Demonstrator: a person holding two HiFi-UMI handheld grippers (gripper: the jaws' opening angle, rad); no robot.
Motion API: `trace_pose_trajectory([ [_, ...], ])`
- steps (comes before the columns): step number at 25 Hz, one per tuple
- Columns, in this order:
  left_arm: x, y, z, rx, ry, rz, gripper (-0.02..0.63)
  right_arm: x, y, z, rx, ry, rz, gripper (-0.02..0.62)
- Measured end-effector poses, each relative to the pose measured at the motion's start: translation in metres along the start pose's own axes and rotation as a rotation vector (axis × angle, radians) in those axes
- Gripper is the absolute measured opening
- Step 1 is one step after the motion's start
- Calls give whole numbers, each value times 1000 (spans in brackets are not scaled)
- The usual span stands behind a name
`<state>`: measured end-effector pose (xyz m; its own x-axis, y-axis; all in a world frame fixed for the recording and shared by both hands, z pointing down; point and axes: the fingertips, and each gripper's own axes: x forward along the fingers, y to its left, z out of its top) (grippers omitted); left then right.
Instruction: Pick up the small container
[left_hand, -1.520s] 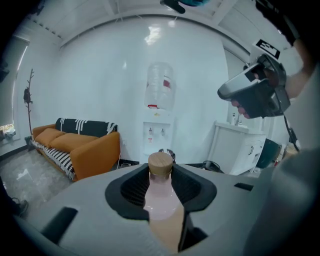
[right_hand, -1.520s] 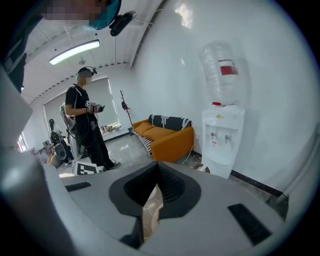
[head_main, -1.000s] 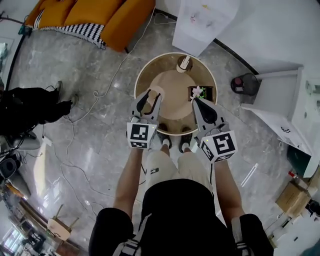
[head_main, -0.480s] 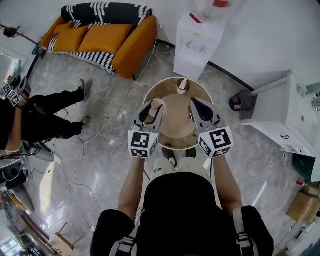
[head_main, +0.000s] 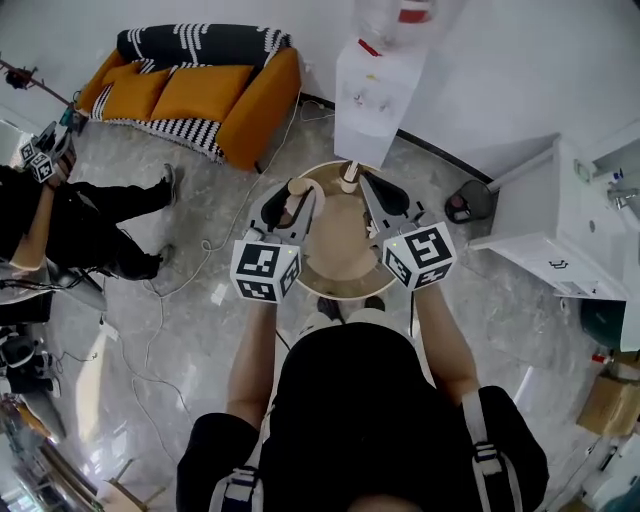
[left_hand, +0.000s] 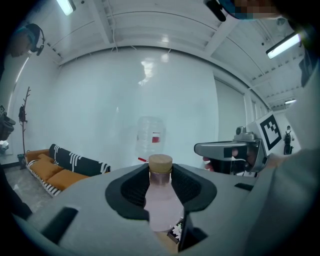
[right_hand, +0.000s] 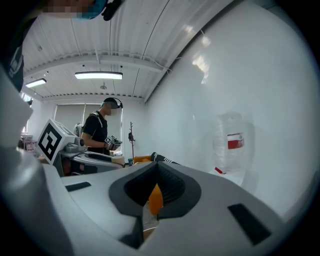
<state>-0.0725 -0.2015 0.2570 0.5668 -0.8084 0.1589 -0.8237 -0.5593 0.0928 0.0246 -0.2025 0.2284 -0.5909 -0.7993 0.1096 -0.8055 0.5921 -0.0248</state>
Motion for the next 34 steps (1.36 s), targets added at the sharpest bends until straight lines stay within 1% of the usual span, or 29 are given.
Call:
trace_pose_trajectory([
  [4,-5,-4,18,10,-11,-9,140,-2,5,11,-3,-7,13,3],
  [8,-10,-4,27,19,-14,-15,140,-1,9,17,-9,-12,16,3],
  [18,-12,-8,31,25,-19,-16,140,-4,9,13,-16,23,11,3],
  [34,-16,-13,28,34,-19,-19,140,-11,18,20,-46,20,25,3],
])
